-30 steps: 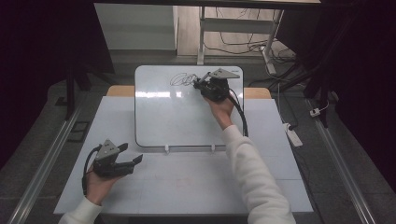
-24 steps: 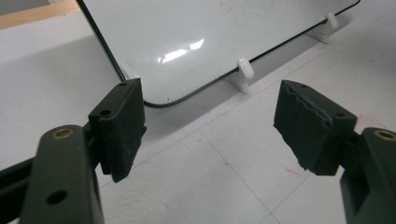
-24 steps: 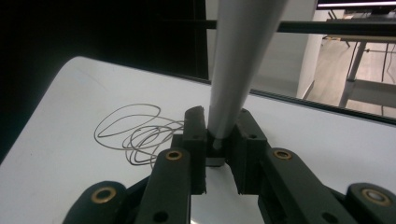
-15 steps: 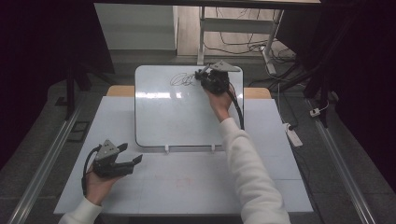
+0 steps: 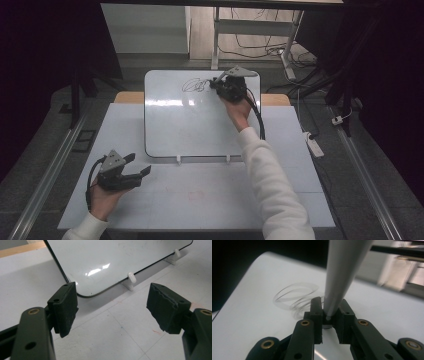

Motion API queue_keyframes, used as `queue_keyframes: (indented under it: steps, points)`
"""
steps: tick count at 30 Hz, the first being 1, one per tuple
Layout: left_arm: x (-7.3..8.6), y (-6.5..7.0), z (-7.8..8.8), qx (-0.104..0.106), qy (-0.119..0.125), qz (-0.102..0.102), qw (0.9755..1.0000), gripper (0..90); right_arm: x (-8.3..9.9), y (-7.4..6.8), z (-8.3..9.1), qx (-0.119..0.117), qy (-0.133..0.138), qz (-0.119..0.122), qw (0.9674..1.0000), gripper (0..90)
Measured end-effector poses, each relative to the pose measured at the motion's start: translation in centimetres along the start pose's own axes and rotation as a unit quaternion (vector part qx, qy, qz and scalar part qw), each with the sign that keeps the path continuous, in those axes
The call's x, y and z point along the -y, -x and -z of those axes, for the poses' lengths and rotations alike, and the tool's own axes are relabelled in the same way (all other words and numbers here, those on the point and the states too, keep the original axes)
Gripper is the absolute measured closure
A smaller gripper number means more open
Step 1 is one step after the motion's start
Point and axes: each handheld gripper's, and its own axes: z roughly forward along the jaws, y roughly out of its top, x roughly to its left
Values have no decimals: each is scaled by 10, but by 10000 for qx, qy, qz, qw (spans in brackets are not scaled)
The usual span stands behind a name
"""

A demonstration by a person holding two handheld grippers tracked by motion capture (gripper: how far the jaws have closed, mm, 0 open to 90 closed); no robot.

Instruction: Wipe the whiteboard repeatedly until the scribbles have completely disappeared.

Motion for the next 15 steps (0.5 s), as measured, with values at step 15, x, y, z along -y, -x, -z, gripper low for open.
queue_keyframes:
  steps: [15]
  points:
    - [0,-2,-2,23,-32,25,10000,260,-2,-6,-6,3,18,374,9993,777]
